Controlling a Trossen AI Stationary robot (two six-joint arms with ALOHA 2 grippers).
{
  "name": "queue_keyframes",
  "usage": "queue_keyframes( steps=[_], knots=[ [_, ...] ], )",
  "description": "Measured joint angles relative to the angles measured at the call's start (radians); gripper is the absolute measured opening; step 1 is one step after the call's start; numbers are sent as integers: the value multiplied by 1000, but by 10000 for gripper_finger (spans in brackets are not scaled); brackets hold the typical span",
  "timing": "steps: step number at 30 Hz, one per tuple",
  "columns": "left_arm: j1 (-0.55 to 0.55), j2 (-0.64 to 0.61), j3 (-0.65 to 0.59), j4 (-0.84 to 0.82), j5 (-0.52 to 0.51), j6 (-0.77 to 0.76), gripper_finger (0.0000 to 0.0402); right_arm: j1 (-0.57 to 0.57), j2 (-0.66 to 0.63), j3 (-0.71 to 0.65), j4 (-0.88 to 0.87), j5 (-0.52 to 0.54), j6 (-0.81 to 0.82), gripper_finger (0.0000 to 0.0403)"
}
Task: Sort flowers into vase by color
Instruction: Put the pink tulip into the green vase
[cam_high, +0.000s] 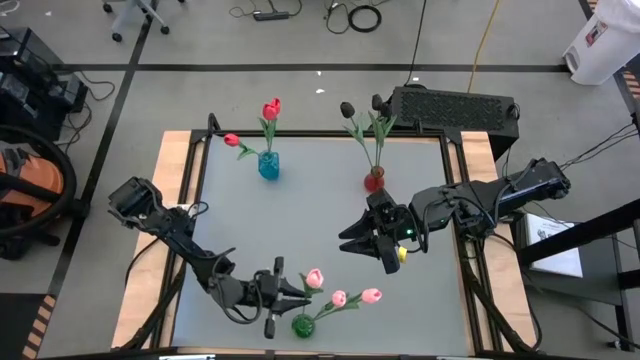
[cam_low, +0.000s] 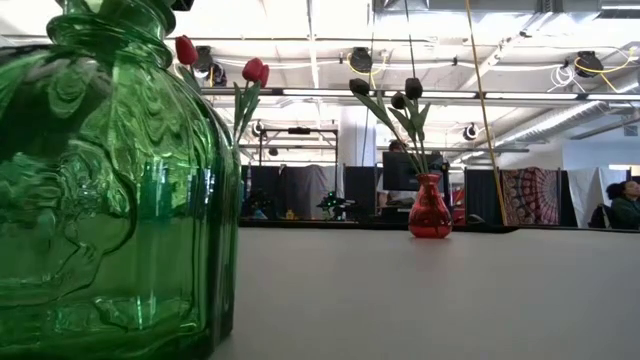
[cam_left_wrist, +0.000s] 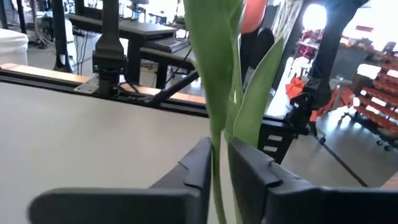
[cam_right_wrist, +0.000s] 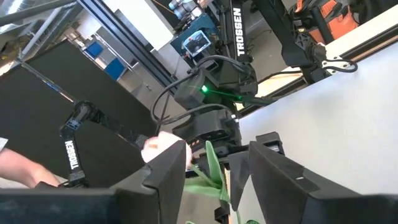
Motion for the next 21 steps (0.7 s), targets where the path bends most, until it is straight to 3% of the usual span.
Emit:
queue_keyframes(
  steps=[7, 21],
  knots=[
    [0, 0, 0, 45, 22, 4, 105, 0, 0, 0, 0, 0, 0, 167],
    [0, 0, 0, 62, 95, -2, 107, 0, 0, 0, 0, 0, 0, 167]
  ],
)
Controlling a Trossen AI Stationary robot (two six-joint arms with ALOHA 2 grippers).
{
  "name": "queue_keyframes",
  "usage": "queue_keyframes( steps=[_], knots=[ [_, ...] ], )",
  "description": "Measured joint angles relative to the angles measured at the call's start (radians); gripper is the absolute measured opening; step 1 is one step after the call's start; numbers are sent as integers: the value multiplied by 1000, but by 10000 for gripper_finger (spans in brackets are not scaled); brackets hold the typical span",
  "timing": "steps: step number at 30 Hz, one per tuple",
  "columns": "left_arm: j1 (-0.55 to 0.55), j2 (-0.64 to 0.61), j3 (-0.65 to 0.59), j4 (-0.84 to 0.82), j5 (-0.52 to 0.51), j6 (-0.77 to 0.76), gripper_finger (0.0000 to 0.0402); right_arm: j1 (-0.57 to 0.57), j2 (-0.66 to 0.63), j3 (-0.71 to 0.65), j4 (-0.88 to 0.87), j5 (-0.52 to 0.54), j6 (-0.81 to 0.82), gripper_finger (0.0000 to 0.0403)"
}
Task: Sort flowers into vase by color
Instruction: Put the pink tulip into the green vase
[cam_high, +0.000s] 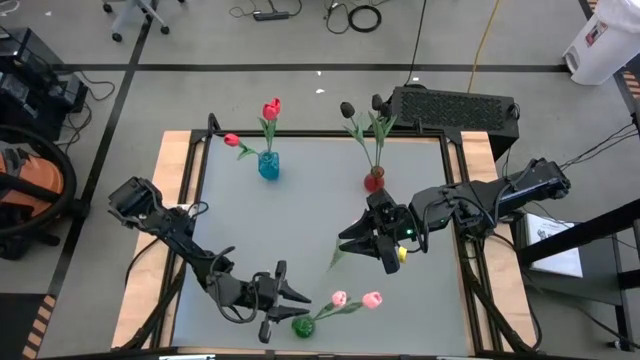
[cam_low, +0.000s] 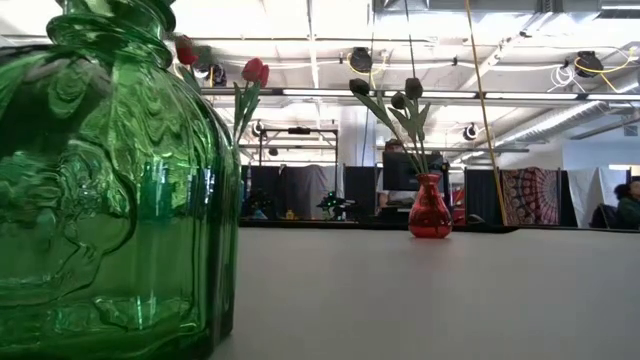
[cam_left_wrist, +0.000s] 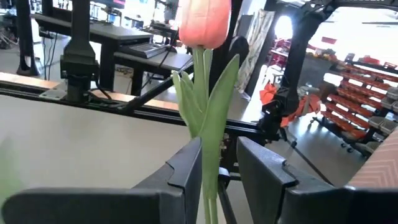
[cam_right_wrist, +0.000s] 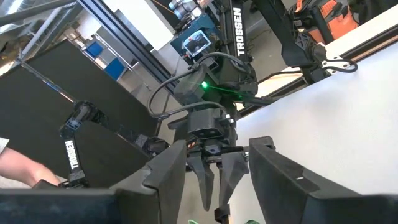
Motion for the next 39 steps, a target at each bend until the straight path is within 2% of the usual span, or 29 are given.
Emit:
queue_keyframes(
  steps=[20, 25, 28, 31, 34, 36, 39],
  knots=[
    [0, -7, 0, -12, -4, -25, 107, 0, 0, 0, 0, 0, 0, 167],
    [1, -45, 1, -16, -56, -81, 107, 0, 0, 0, 0, 0, 0, 167],
    [1, -88, 1, -32, -136, -95, 107, 0, 0, 0, 0, 0, 0, 167],
    [11, -150, 2, -129, -239, -172, 107, 0, 0, 0, 0, 0, 0, 167],
    [43, -224, 9, -325, -274, -319, 107, 0, 0, 0, 0, 0, 0, 167],
    [76, -260, 43, -524, -258, -438, 107, 0, 0, 0, 0, 0, 0, 167],
    [138, -277, 130, -826, -157, -567, 107, 0, 0, 0, 0, 0, 0, 167]
  ],
)
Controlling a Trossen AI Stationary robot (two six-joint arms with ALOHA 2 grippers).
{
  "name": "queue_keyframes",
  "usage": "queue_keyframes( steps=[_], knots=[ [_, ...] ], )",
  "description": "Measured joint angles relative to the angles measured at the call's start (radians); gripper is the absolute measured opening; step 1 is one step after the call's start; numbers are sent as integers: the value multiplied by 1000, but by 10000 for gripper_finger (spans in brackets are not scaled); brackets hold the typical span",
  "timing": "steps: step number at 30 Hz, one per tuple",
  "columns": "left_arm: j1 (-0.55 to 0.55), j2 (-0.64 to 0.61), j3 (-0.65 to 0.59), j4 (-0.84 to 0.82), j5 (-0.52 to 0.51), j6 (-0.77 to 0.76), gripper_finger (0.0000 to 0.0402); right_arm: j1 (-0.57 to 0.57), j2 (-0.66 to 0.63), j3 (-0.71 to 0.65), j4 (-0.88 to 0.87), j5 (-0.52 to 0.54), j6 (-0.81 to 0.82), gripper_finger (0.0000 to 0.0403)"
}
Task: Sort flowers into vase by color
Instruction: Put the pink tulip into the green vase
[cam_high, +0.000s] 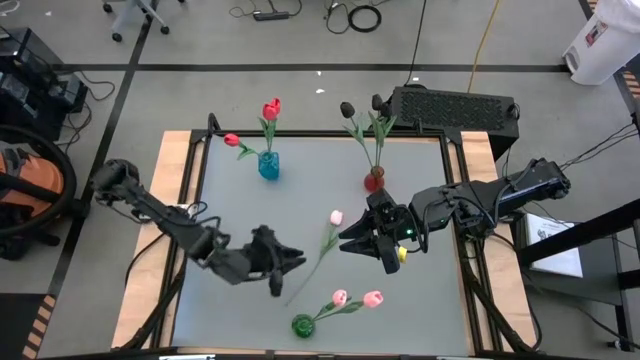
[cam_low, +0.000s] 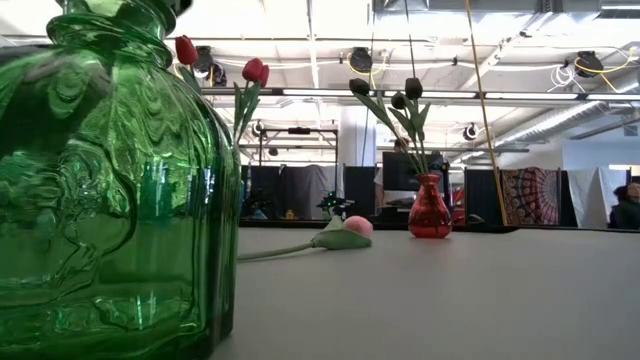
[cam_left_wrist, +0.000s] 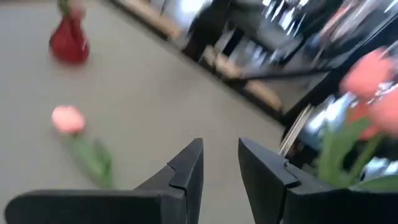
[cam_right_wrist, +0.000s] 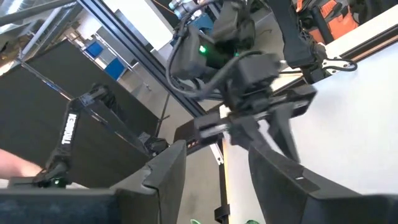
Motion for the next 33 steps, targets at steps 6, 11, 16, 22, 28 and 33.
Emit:
queue_keyframes(
  steps=[6, 11, 16, 22, 28, 33],
  knots=[
    [125, 3, 124, -302, 210, -113, 107, 0, 0, 0, 0, 0, 0, 167],
    [212, 5, 137, -364, 297, -250, 107, 0, 0, 0, 0, 0, 0, 167],
    [284, 81, 137, -489, 405, -299, 107, 0, 0, 0, 0, 0, 0, 167],
    [322, 231, 137, -351, 556, -299, 107, 0, 0, 0, -3, 0, 0, 167],
    [322, 349, 137, -225, 612, -342, 107, 0, 0, 0, -4, 0, 0, 167],
    [323, 402, 137, -246, 610, -366, 107, 0, 0, 0, -16, 0, 0, 167]
  ],
)
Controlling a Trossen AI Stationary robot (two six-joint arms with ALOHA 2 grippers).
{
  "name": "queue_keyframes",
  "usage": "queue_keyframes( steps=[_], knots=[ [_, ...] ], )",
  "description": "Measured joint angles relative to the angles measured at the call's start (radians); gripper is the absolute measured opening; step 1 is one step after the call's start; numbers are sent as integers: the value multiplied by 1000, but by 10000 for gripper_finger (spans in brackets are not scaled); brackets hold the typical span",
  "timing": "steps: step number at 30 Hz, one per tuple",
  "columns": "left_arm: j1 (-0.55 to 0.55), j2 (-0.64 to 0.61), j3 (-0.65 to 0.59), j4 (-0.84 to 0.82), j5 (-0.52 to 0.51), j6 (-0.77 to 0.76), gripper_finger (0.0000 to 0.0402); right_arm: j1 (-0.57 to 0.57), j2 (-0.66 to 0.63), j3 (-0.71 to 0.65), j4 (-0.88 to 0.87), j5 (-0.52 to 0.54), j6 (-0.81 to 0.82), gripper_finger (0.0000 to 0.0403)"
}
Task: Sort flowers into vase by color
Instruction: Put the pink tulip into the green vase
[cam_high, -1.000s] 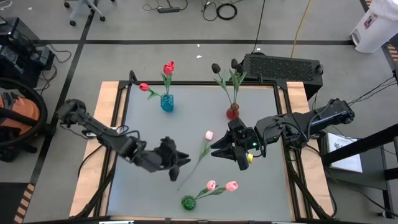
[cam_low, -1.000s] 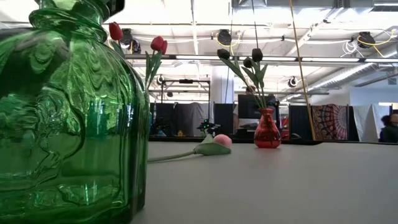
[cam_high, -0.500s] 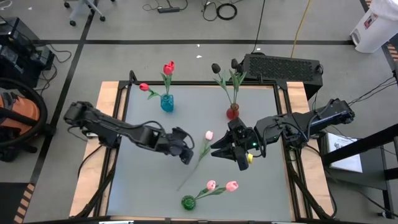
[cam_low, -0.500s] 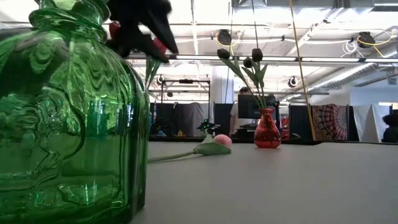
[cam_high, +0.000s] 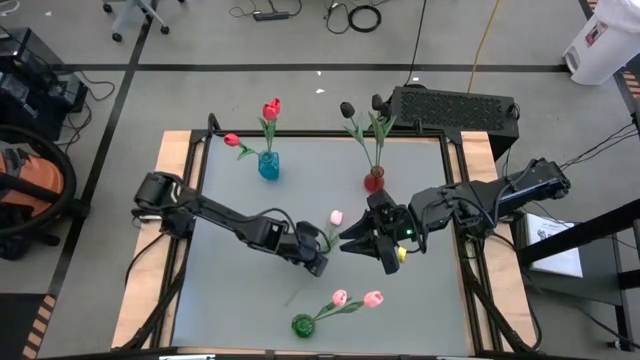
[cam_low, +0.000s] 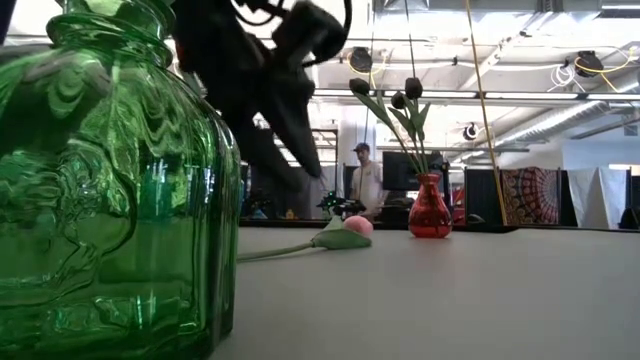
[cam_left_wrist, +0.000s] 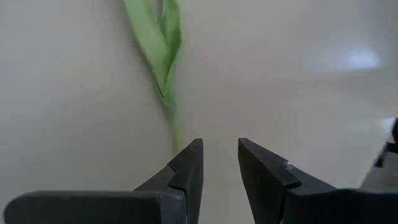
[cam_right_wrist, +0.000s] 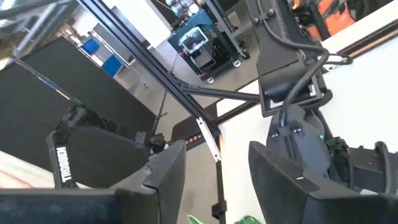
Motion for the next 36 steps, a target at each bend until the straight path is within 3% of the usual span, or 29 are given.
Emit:
queue_keyframes(
  steps=[13, 36],
  knots=[
    [8, 93, 0, 37, -37, -10, 107, 0, 0, 0, -12, 0, 0, 167],
    [83, 97, 0, 48, -79, 78, 107, 0, 0, 0, -12, 0, 0, 167]
  ],
)
